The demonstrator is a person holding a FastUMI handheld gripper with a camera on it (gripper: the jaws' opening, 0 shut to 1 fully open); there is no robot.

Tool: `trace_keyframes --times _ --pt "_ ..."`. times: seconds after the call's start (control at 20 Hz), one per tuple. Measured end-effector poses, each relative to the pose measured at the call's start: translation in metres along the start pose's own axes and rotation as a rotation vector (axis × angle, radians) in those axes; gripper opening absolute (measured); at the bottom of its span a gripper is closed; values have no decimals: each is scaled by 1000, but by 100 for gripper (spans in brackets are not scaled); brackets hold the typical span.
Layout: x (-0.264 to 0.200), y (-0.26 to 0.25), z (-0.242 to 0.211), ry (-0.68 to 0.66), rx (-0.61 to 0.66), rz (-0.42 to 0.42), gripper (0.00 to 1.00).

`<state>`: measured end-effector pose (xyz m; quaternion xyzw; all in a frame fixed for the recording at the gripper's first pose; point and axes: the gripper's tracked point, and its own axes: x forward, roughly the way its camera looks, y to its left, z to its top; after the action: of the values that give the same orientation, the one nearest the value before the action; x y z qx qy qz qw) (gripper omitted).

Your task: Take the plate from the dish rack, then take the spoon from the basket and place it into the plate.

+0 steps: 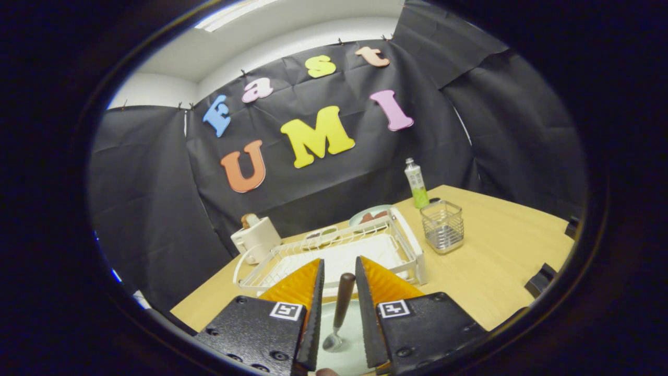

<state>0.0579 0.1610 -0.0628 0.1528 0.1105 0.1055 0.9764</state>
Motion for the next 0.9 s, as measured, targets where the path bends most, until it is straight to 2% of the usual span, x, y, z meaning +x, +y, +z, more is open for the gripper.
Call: trace_keyframes --times 0.15,0.35,0.5,0.7,0.9 --pt "-11 1 13 -33 -56 3 54" --pt "-30 9 46 -130 -186 -18 89" --pt "-52 19 66 -171 -264 -40 100" --pt "-82 30 78 -240 -315 -62 100" --pt "-98 30 61 -245 -331 -55 100"
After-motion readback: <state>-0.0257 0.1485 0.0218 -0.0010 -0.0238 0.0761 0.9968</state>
